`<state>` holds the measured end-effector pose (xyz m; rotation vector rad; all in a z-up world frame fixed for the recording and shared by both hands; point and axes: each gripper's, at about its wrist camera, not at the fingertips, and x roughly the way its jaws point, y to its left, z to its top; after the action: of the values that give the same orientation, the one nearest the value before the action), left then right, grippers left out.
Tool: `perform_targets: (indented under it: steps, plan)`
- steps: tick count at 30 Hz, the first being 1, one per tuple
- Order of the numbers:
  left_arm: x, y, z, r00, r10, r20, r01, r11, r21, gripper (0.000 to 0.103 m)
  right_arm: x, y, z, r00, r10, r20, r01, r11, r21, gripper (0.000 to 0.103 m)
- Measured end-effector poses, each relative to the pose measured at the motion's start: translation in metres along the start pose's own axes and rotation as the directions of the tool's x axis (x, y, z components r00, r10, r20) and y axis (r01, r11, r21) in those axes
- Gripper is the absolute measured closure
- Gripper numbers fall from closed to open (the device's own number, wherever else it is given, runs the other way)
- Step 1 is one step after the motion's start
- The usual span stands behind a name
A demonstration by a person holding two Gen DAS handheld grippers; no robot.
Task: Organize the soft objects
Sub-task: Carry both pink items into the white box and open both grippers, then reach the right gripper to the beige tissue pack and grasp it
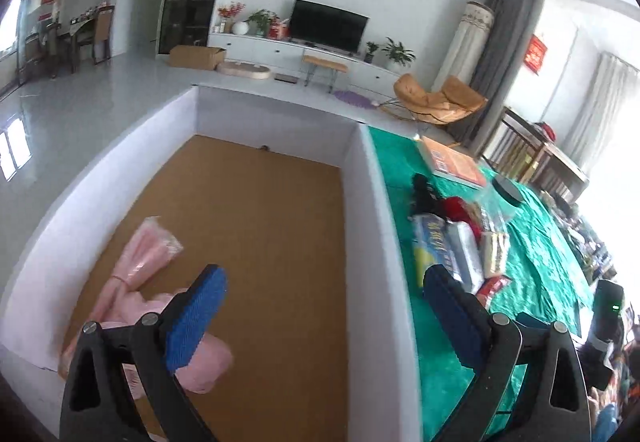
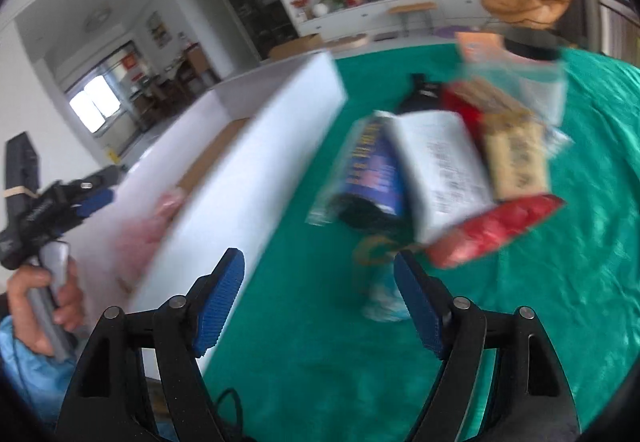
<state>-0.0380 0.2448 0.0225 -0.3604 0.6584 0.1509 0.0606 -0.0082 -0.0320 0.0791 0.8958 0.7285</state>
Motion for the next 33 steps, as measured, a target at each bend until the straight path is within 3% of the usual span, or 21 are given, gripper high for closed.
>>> perform_targets:
  steps: [2, 4, 7, 11, 14, 22, 26, 30, 33]
  plan:
    - [0.001, -0.034, -0.006, 0.997, -0.076, -0.030, 0.078, 0.994, 0.074, 0.004, -0.008, -0.049, -0.017, 0.985, -0.171, 0.005, 0.170, 0.984, 0.055, 0.023]
    - [0.009, -0.075, -0.020, 0.987, -0.136, -0.083, 0.148, 0.975, 0.166, 0.004, -0.019, -0.091, -0.034, 0.950, -0.311, -0.014, 0.310, 0.943, 0.118, 0.023]
    - [0.032, -0.126, -0.045, 0.970, -0.159, -0.185, 0.205, 0.942, 0.267, 0.004, -0.035, -0.129, -0.047, 0.906, -0.421, -0.037, 0.420, 0.886, 0.197, 0.023]
    - [0.081, -0.156, -0.083, 0.946, -0.104, -0.306, 0.199, 0.934, 0.297, 0.004, -0.045, -0.140, -0.043, 0.886, -0.463, -0.020, 0.455, 0.861, 0.228, 0.023]
    - [0.111, -0.160, -0.099, 0.938, -0.055, -0.343, 0.166, 0.938, 0.304, 0.004, -0.043, -0.137, -0.048, 0.886, -0.463, -0.029, 0.459, 0.864, 0.209, 0.023]
    - [0.156, -0.174, -0.102, 0.954, 0.066, -0.293, 0.056, 0.920, 0.387, 0.003, -0.047, -0.130, -0.059, 0.883, -0.469, -0.024, 0.464, 0.863, 0.198, 0.021]
    - [0.172, -0.166, -0.091, 0.958, 0.082, -0.274, 0.025, 0.931, 0.365, 0.000, -0.043, -0.125, -0.061, 0.879, -0.477, -0.021, 0.473, 0.864, 0.175, 0.017]
    - [0.179, -0.159, -0.084, 0.961, 0.087, -0.263, 0.012, 0.935, 0.353, 0.000, -0.033, -0.115, -0.062, 0.848, -0.529, -0.034, 0.530, 0.843, 0.096, 0.014]
    - [0.178, -0.158, -0.084, 0.962, 0.087, -0.257, 0.010, 0.935, 0.353, 0.000, -0.033, -0.115, -0.062, 0.850, -0.526, -0.034, 0.527, 0.843, 0.107, 0.012]
